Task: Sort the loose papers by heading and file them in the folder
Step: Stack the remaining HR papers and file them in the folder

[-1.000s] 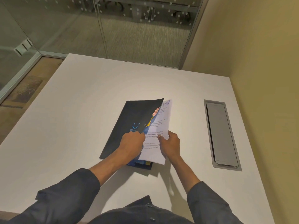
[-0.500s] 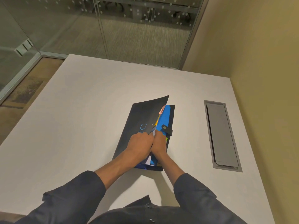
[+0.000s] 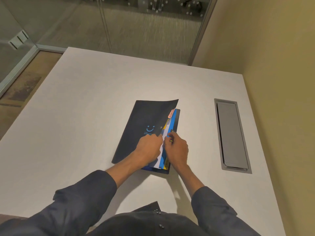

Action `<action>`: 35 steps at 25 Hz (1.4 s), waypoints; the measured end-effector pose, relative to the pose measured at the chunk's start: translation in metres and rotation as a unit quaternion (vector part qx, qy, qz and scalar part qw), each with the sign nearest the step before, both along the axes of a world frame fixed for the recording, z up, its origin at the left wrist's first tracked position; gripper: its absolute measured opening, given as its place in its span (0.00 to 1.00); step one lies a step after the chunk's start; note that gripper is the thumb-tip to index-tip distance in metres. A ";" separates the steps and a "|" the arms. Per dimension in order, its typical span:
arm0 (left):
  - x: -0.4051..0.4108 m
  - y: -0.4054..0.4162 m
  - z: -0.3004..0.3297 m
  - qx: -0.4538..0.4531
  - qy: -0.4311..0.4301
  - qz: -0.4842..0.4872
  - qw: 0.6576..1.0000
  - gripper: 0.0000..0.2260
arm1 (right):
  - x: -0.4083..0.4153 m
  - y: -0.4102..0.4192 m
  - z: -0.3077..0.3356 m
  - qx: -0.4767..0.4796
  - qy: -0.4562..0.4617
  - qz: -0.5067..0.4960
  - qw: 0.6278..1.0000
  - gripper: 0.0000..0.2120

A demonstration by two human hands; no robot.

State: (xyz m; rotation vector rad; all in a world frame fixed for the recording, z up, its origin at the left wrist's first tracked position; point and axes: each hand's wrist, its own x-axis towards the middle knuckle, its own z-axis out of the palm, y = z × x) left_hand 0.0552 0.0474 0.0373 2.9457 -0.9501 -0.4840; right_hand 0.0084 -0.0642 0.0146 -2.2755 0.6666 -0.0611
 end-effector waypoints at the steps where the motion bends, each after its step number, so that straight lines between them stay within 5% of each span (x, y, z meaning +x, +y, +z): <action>1: -0.002 -0.004 -0.001 0.011 0.002 -0.004 1.000 0.17 | -0.005 -0.009 -0.001 -0.037 -0.006 0.005 0.999 0.12; 6: -0.005 -0.022 -0.006 0.012 0.019 -0.003 1.000 0.15 | -0.001 -0.045 -0.025 -0.130 0.099 0.082 0.983 0.30; 16: -0.014 -0.065 -0.015 0.086 0.000 -0.012 0.996 0.11 | 0.013 -0.095 -0.045 -0.077 0.092 0.044 0.992 0.16; 25: -0.032 -0.088 -0.071 0.130 0.006 -0.033 0.991 0.18 | -0.001 -0.115 -0.079 0.126 0.022 -0.093 0.987 0.10; 33: -0.004 -0.048 -0.074 -0.064 0.021 0.024 0.997 0.32 | -0.002 -0.150 -0.084 0.140 0.016 -0.111 0.984 0.10; 35: 0.009 -0.026 -0.084 -0.034 0.040 0.043 0.998 0.38 | -0.005 -0.161 -0.082 0.129 0.013 -0.119 0.984 0.10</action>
